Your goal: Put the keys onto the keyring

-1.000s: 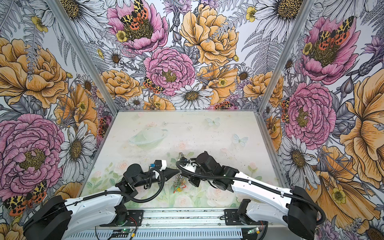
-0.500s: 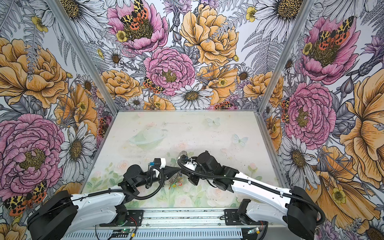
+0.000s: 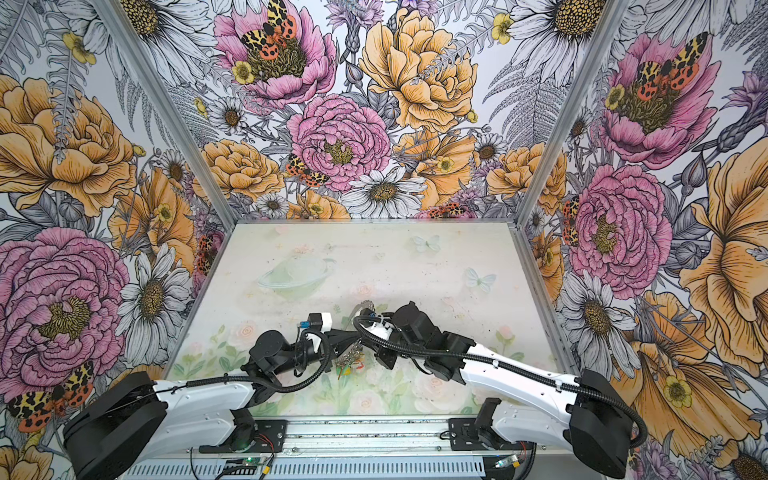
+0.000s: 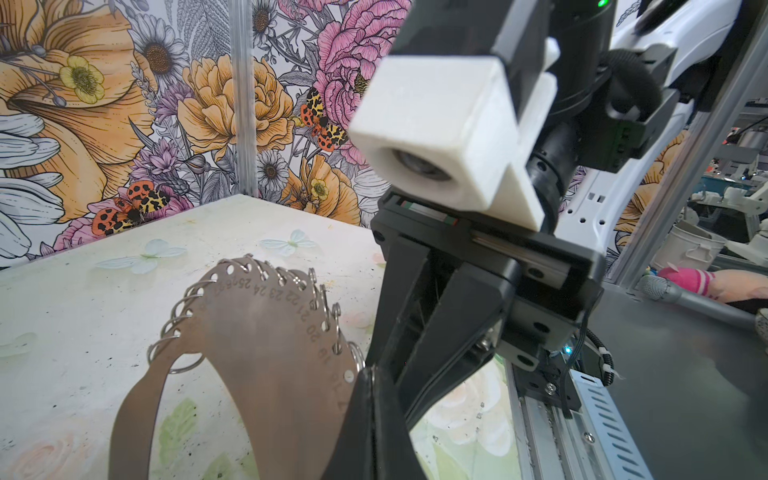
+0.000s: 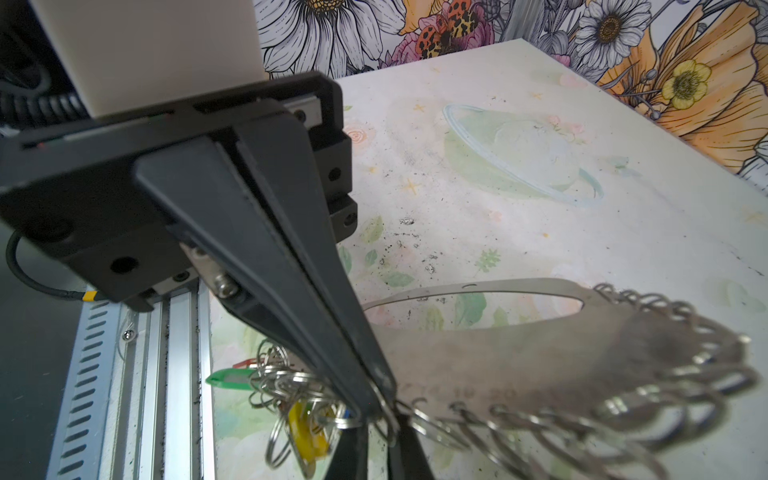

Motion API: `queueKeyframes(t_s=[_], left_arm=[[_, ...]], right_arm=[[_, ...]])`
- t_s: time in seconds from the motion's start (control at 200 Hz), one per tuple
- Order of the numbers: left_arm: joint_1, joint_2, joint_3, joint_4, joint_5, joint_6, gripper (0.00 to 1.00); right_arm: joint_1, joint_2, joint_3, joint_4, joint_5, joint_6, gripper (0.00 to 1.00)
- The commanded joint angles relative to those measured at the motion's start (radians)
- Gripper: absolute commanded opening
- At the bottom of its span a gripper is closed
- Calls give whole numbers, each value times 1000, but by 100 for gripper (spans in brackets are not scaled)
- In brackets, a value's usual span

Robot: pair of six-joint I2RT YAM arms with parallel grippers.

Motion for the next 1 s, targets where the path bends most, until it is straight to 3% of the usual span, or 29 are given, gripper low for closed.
queueKeyframes(t_s=[0.0,0.3,0.636,0.996], left_arm=[[-20,-5,12,148,-68,-30,0],[-17,-74,2,32,-84,32,0],[12,-156,-14,-87,72,97,0],[9,-129,-20,-35,138,84,0]], right_arm=[[40,-3,-16,45,-21,-33,14],[39,-106,-45,1,91,-51,18],[-27,-220,-57,-14,-124,-27,16],[-23,-153,-58,51,-159,-1,18]])
